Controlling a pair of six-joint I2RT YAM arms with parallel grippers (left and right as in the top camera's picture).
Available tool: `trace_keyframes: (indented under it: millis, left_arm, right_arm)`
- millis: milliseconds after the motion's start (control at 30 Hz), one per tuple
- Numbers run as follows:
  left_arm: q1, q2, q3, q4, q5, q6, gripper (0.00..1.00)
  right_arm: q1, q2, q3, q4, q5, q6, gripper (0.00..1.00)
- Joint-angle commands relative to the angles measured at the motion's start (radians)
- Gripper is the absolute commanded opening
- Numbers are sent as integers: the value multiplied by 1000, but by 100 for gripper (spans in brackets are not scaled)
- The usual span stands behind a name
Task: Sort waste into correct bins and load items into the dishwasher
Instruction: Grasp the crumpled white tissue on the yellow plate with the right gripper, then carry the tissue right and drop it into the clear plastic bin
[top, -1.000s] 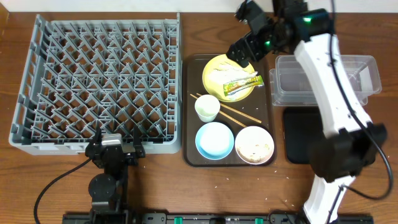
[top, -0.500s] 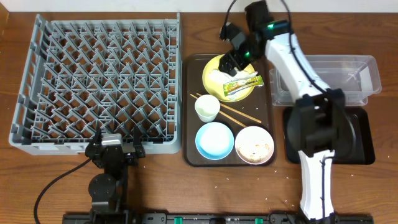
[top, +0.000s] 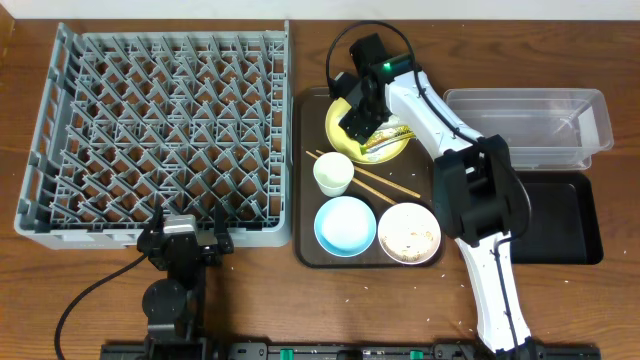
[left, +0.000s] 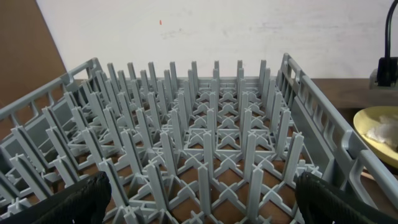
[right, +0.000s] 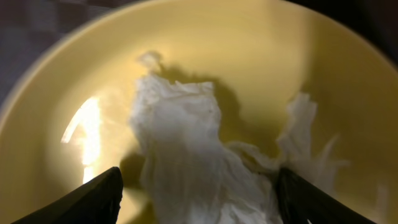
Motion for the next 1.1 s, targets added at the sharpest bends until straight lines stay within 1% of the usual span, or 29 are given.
trace_keyframes:
  millis: [0,33,100,133,167,200,233,333,467,833,1067]
  left_arm:
    - [5,-6,-27,-26,-5,-5,95]
    - [5,-6,-27,-26,-6,-5,95]
    - [5,-6,-27,-26,-5,-5,95]
    - [5,-6,-27,-26,-5,-5,95]
    - [5,-6,-27,-26,-6,-5,95]
    - [5,-6,-27,-26,-6,-5,95]
    - [5,-6,-27,-26,-5,-5,95]
    - [5,-6,-27,-26,-6,-5,95]
    - [5,-6,-27,-26,-6,-5,95]
    - [5,-6,-27,-26,-5,-5,95]
    - [5,-6,-27,-26,-6,-5,96]
  right_arm:
    - [7,38,9,-8,55,-3,74]
    - [7,38,9,-8,55,-3,71]
    - [5,38,9,-9,55,-3,57]
    - [4,38,9,-12,55,-3,46]
    - [3,38,9,-16,56,5,28]
    - [3,38,9,-16,56,15,6]
    - [3,37,10,-16,55,32,1]
    - [3,18,11,-15,54,66,1]
    - [3,-53,34,-15,52,129,1]
    - [-28,-395,47,3,50,326,1]
    - [-51,-422,46,-7,-1,343,1]
